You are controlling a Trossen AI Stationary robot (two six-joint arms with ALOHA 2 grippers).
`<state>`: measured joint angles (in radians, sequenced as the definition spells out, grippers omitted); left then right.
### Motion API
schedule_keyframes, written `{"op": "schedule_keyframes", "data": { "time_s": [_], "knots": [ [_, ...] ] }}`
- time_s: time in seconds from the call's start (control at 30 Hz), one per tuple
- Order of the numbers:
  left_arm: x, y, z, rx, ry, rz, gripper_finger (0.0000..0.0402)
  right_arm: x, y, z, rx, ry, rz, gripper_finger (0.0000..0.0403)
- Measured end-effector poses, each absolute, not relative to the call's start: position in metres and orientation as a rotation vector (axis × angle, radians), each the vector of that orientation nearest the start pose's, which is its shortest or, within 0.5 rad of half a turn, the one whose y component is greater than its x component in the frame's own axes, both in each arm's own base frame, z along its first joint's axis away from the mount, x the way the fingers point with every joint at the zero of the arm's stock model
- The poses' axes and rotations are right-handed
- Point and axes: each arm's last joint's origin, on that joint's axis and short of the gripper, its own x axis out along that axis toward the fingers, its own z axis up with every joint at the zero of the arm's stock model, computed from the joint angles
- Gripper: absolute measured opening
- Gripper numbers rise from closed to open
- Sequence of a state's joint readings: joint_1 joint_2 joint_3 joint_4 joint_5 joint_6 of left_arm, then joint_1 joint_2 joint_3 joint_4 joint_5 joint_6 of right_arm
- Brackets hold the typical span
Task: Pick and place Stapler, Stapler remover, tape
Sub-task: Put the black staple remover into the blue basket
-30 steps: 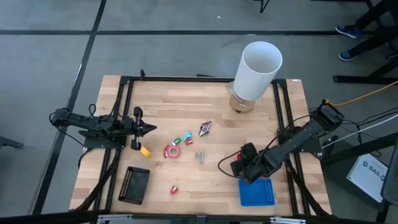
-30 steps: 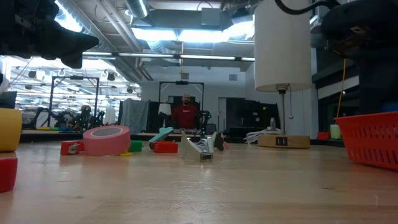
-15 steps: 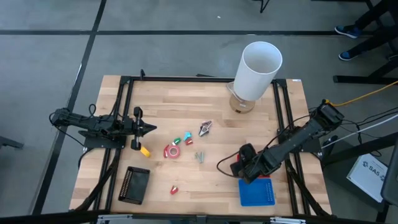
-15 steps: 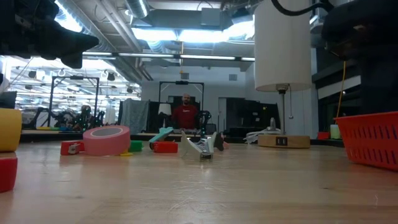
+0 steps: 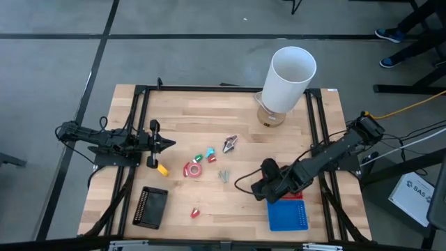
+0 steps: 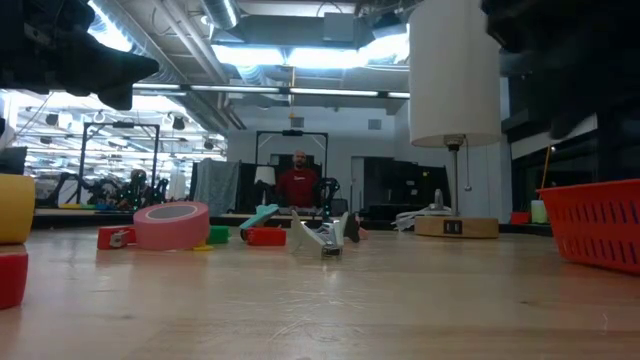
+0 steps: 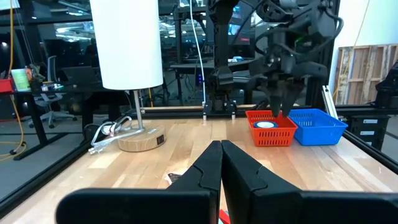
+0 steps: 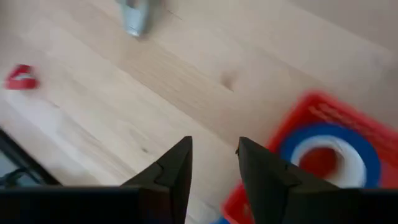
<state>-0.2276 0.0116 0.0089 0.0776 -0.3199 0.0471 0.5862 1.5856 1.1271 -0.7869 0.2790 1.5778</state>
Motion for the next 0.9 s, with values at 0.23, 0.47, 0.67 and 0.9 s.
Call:
{"op": "schedule_keyframes", "data": {
  "time_s": [0.23, 0.47, 0.67, 0.9],
  "knots": [
    [0.096, -0.013, 0.173, 0.027, -0.07, 0.094, 0.0004, 0.289, 0.147, 0.223, 0.736, 0.899, -0.459, 0.0131],
    [0.096, -0.013, 0.173, 0.027, -0.071, 0.094, 0.0004, 0.335, 0.125, 0.212, 0.426, 0.766, -0.245, 0.0131],
    [0.096, -0.013, 0.173, 0.028, -0.066, 0.095, 0.0004, 0.361, 0.097, 0.203, 0.138, 0.7, -0.144, 0.0131],
    [0.096, -0.013, 0.173, 0.028, -0.069, 0.095, 0.0004, 0.372, 0.07, 0.202, -0.091, 0.674, -0.114, 0.0131]
  ]
}}
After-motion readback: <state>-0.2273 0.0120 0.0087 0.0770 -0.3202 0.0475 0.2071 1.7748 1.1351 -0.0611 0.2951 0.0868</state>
